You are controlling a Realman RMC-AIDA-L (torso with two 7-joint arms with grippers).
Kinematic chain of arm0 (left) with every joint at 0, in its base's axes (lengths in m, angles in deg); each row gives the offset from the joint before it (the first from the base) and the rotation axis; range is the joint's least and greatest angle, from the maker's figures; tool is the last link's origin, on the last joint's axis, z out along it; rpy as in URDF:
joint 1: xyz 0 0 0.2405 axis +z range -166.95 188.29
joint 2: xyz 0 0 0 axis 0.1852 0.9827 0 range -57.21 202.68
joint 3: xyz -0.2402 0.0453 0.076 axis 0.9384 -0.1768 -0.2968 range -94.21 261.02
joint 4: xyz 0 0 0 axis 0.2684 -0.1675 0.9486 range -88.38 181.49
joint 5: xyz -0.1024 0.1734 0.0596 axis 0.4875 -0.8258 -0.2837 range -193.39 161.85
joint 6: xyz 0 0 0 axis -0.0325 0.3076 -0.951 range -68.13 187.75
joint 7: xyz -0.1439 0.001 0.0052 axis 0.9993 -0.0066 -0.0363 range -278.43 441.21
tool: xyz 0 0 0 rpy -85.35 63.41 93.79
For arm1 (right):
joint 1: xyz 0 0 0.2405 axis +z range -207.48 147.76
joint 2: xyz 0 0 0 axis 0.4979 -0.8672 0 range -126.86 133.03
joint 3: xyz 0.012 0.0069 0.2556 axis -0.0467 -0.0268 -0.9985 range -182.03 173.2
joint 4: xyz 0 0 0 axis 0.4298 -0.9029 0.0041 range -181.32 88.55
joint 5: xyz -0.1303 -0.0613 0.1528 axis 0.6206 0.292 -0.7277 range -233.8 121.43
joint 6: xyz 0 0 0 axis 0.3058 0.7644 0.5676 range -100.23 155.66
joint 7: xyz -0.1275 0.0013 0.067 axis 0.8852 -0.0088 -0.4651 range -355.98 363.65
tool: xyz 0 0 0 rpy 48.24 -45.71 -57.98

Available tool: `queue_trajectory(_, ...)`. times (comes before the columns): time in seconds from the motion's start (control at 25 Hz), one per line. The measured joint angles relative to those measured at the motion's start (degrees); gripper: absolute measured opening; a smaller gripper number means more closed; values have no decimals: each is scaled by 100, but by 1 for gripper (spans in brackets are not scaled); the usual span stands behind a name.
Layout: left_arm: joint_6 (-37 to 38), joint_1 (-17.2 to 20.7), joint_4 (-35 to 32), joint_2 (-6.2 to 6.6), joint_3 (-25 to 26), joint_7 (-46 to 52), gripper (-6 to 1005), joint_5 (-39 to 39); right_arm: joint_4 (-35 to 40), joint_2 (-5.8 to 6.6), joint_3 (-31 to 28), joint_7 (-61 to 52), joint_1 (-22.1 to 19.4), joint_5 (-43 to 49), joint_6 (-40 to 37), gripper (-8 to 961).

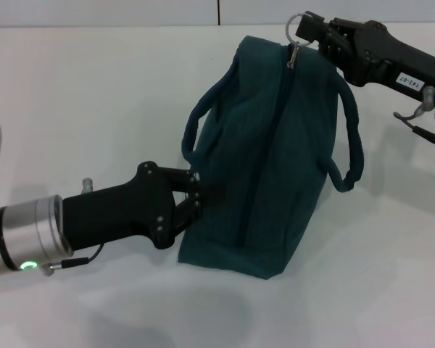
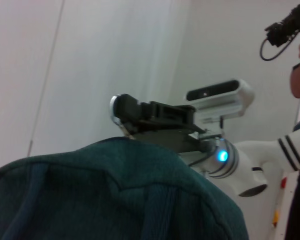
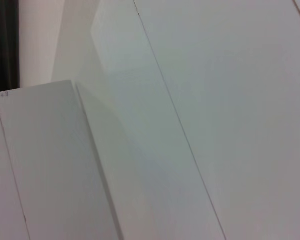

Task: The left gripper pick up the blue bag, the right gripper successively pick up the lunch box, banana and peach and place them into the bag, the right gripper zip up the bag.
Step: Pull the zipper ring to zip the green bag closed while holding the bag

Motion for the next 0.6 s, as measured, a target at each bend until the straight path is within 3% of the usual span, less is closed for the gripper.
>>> queue_trajectory(0.6,554,341,-21,145,31,71,59,-73,57,22,51,54,30,206,805,19)
